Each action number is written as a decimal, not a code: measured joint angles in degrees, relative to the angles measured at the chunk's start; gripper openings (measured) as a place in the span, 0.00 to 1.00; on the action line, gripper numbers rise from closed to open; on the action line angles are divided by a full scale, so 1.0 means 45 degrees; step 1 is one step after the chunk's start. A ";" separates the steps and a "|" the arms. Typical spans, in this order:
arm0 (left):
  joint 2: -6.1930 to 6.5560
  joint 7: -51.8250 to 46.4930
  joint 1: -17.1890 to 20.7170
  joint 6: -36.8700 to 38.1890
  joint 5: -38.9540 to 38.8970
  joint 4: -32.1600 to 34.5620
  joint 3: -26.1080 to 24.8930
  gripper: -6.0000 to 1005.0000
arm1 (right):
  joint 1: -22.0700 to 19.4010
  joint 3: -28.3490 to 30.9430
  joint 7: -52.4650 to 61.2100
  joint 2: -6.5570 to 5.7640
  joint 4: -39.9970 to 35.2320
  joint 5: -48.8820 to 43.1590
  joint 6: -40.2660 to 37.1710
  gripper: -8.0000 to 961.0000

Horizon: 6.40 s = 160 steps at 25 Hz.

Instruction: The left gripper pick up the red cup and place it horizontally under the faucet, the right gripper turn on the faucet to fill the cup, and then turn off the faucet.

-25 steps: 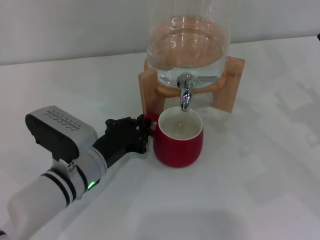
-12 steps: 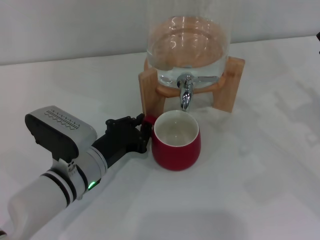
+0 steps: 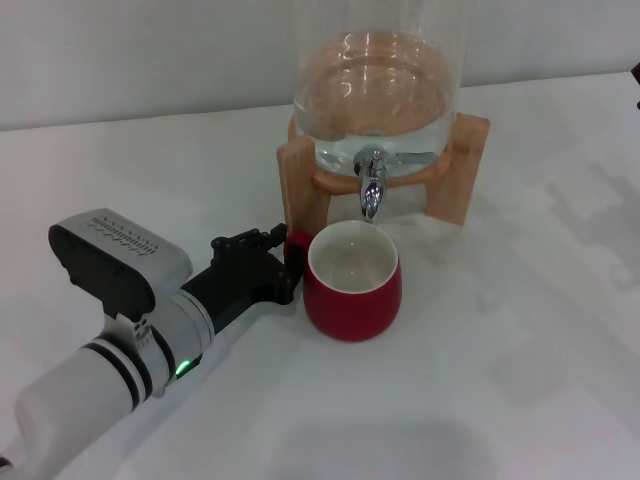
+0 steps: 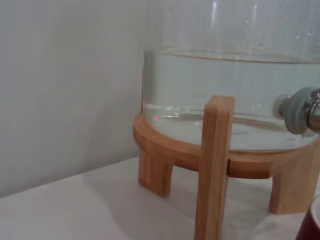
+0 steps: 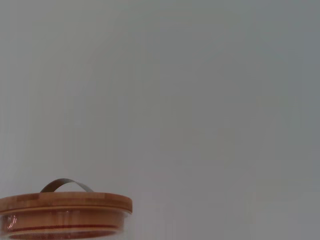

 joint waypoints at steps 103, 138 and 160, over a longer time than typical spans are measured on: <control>-0.0040 -0.0040 0.0698 -0.0020 0.0700 -0.0148 -0.0399 0.46 | 0.0313 -0.0080 -0.0112 -0.0059 0.0005 -0.0020 0.0491 0.79; 0.0003 0.0354 0.0580 -0.0408 0.0652 -0.0216 -0.0599 0.46 | 0.0469 -0.0099 -0.0131 -0.0084 0.0000 -0.0018 0.0829 0.78; 0.0020 0.1202 0.0696 -0.0902 0.0664 -0.0760 -0.0950 0.46 | 0.0508 -0.0035 -0.0132 -0.0111 0.0000 -0.0018 0.0828 0.78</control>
